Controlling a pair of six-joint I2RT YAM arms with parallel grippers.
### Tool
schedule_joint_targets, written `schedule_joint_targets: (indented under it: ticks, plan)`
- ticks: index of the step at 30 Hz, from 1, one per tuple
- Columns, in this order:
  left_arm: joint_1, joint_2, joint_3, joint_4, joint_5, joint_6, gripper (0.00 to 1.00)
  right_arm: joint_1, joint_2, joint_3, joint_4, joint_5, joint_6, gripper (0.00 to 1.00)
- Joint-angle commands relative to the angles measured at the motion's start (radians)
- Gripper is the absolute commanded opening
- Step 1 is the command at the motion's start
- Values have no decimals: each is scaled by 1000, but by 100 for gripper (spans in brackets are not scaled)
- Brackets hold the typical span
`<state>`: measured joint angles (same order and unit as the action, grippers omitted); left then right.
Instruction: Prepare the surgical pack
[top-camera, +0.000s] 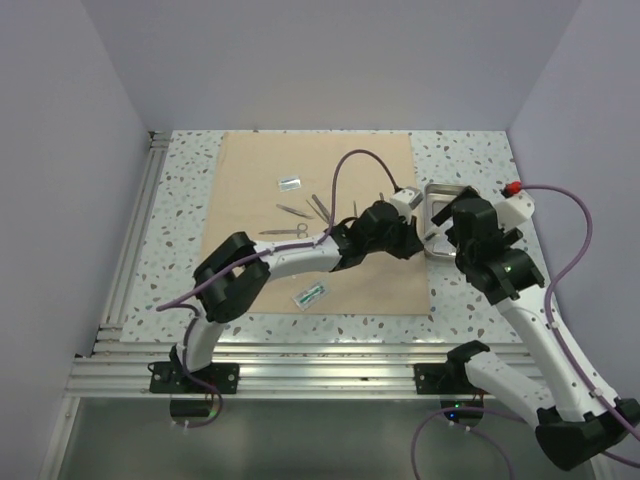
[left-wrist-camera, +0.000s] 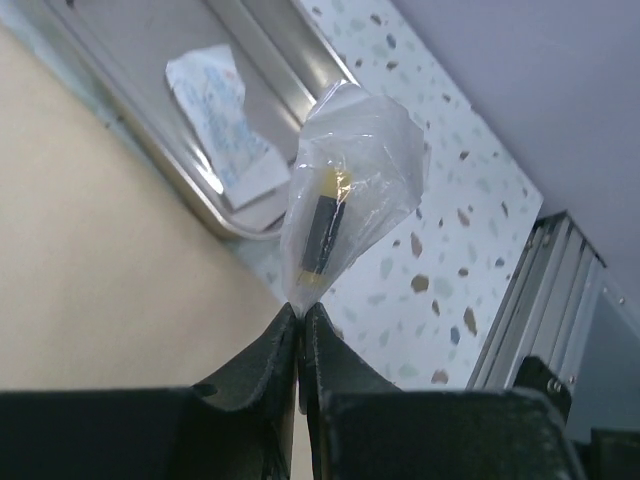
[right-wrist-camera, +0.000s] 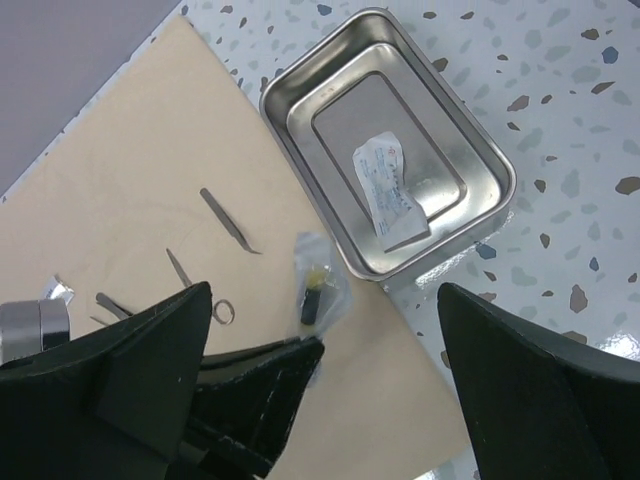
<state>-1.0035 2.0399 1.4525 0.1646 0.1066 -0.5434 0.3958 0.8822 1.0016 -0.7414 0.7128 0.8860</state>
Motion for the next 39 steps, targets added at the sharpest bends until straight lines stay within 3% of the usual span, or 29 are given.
schedule_joint_targets:
  ticks: [1,5,15,17,18,21,25,29,34,39]
  plan:
    - [9,97,151,75,-12,-125,11,-17,17,57,48,4,-10,99]
    - [22,224,264,122,14,-234,11,-20,32,84,56,1,-9,99]
    - [43,374,394,286,-27,-423,16,-23,23,138,60,16,-24,98]
    - [43,396,419,293,-22,-425,27,-23,18,137,59,22,-32,98]
    - [43,404,458,283,-4,-417,44,-23,15,137,56,31,-38,98]
    - [43,411,497,211,-4,-376,61,-25,11,135,56,40,-42,99]
    - [51,300,408,207,-33,-316,76,-26,12,137,59,39,-48,99]
    - [69,140,274,155,-87,-245,79,-26,18,134,60,16,-56,98]
    - [138,-153,-42,133,-90,-127,83,-28,-2,89,138,-81,-154,98]
    - [160,-377,-254,-134,-171,66,88,-28,40,57,159,-217,-237,99]
